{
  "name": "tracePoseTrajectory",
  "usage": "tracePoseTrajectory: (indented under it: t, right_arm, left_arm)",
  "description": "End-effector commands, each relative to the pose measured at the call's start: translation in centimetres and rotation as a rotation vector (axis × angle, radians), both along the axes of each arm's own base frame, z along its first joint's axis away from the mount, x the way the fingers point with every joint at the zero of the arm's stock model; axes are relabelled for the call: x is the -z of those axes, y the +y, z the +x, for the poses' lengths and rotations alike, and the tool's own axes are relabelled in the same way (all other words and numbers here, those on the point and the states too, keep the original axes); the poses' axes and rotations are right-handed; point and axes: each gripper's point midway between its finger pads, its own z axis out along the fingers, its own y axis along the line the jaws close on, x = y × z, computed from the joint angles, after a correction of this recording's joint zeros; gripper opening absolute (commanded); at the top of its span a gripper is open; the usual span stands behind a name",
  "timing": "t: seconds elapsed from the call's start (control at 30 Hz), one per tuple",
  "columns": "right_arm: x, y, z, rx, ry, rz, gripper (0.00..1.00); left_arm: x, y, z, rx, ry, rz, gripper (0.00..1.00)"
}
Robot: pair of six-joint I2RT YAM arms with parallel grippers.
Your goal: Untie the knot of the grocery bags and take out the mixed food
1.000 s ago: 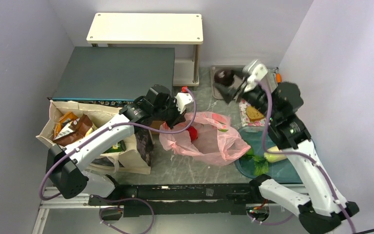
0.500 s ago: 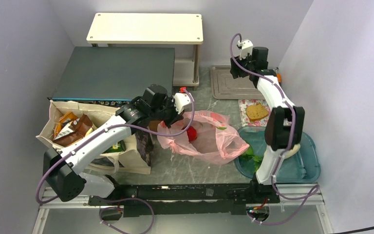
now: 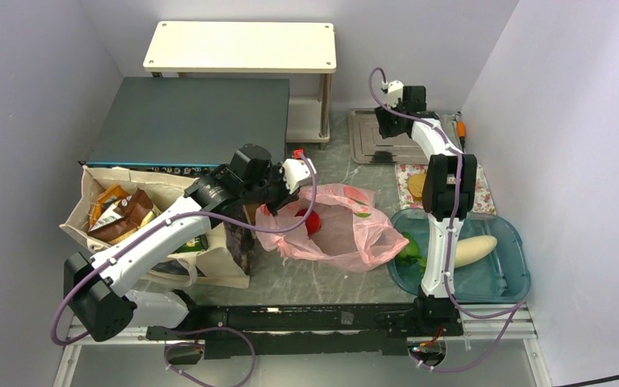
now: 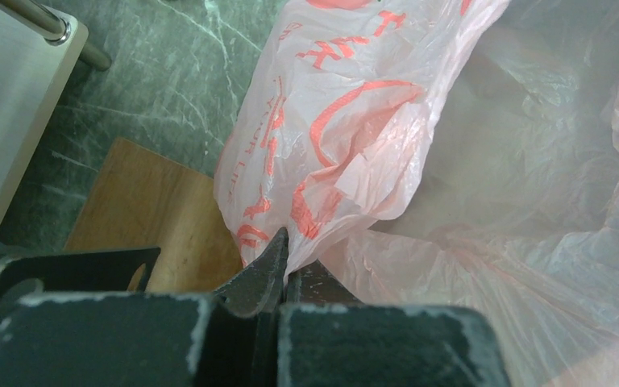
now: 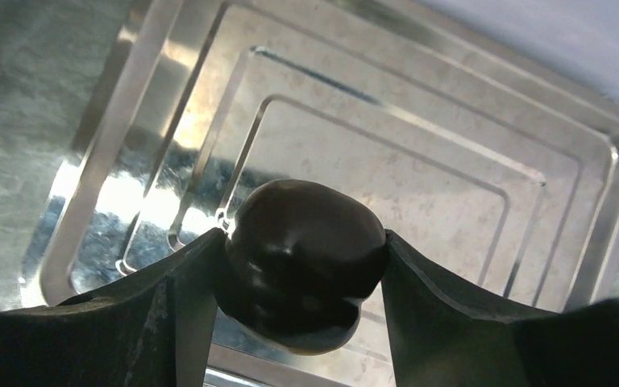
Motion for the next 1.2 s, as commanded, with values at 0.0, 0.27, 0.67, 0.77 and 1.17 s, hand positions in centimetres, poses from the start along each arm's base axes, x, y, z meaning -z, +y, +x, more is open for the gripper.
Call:
tracePoseTrajectory:
  t: [0.0,0.27,0.67,0.77,1.17]
  right_arm:
    - [1.2,-0.5,0.0,-0.005,0.042,-0.038,0.38]
    - [3.9,-0.9,-0.6,-0.008,0.104,-0.069,0.66]
    - [-1.1,0.0,-1.5,0.000,0.075,0.002,1.00]
    - [-6.5,1.8,-3.1,-0.054,0.008,0.091,1.00]
    - [-25.5,13.8,-29.7,-0.732,-0.233,0.364,0.63]
  left_arm:
    - [-0.7,0.4,-0.1,0.006,-0.035,-0.006,0.00]
    - [-0.7,0.2,0.0,0.012,-0.034,-0.009,0.00]
    - [-0.5,0.1,-0.1,0.020,-0.028,-0.005,0.00]
    - [-0.6,0.0,-0.1,0.013,-0.018,-0.019,0.00]
    - [-3.6,1.3,2.5,-0.290,-0.003,-0.149,0.00]
